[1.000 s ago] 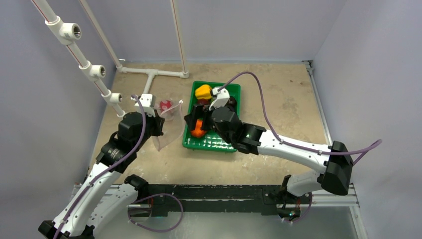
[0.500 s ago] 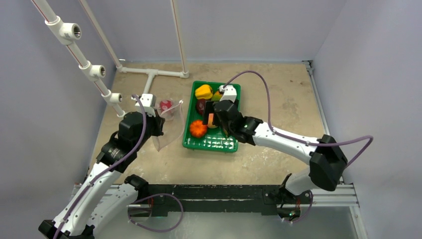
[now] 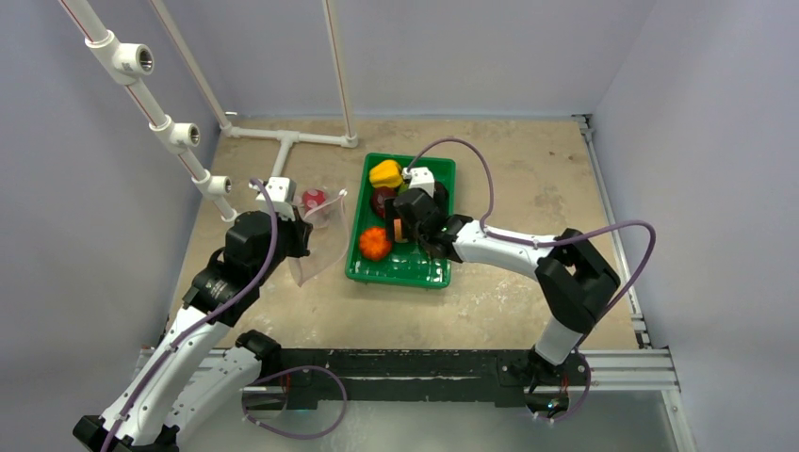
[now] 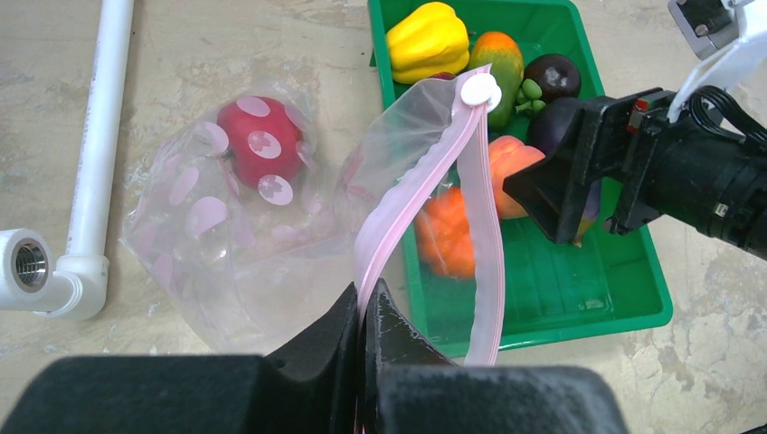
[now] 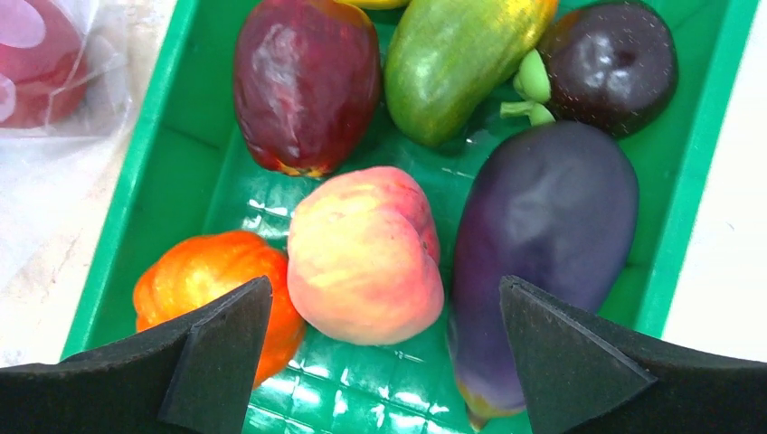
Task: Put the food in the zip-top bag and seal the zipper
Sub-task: Pick up the fake fruit from the bin.
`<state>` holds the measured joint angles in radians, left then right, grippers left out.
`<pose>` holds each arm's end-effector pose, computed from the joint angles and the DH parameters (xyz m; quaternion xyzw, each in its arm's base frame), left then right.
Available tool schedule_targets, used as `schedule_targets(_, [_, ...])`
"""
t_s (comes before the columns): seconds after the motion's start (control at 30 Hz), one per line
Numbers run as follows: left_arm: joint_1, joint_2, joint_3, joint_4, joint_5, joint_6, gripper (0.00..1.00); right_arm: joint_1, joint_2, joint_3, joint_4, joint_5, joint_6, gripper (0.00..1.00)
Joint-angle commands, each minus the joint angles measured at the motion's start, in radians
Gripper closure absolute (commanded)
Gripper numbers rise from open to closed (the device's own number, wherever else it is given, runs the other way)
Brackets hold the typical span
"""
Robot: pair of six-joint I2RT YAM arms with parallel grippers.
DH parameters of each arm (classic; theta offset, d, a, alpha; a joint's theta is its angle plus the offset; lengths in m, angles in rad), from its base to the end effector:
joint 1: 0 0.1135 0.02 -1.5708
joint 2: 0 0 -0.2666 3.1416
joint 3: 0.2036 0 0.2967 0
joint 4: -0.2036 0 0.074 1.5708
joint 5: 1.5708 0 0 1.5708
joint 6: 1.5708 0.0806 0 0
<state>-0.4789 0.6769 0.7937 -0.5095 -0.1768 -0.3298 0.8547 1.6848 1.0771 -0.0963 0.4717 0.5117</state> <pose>0.2155 -0.0959 0.3153 0.0128 0.8296 -0.1502 0.5377 0.3127 0.3036 0.1673 -0.0539 0.8862 0.0933 0.4506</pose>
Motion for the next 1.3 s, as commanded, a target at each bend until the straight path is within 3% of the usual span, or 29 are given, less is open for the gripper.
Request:
schedule_targets(0.0, [0.002,0.000,-0.001,0.036,0.010,0.001,1.00,-0.014,0.017,0.067,0.066,-0.037,-0.042,0.02])
schedule_targets(0.7, [0.002,0.007,0.000,0.032,0.011,0.003,1.00,-0.014,0.140,0.095,0.069,-0.022,-0.037,0.09])
schedule_targets(0.9, [0.003,0.007,0.000,0.032,0.010,0.003,1.00,-0.014,0.141,0.090,0.074,-0.025,-0.036,0.21])
schedule_targets(1.13, [0.002,0.007,0.000,0.032,0.010,0.003,1.00,-0.014,0.113,0.090,0.064,-0.023,-0.032,0.52])
schedule_targets(1.27, [0.003,0.007,0.000,0.032,0.010,0.003,1.00,-0.014,0.067,0.097,0.052,-0.005,-0.024,0.61])
